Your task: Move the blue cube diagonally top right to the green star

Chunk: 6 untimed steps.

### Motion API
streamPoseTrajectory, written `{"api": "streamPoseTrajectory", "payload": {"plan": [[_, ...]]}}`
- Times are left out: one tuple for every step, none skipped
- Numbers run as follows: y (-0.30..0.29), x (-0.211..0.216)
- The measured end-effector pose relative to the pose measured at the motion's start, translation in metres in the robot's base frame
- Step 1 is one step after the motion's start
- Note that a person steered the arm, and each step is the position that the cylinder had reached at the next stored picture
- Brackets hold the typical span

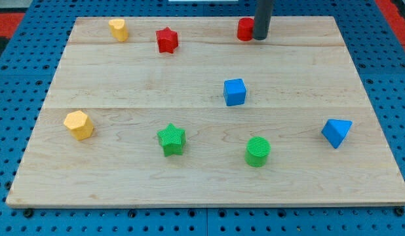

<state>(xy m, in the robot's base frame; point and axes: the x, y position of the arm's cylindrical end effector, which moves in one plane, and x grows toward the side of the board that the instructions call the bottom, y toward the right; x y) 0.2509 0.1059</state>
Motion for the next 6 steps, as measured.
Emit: {"api": "streamPoseTrajectory", "payload": {"plan": [[-0.020,-0.002],[-0.006,0.069],[0.017,0.153],[-0.015,0.177],[-0.024,0.177],[-0.069,0.181]]}}
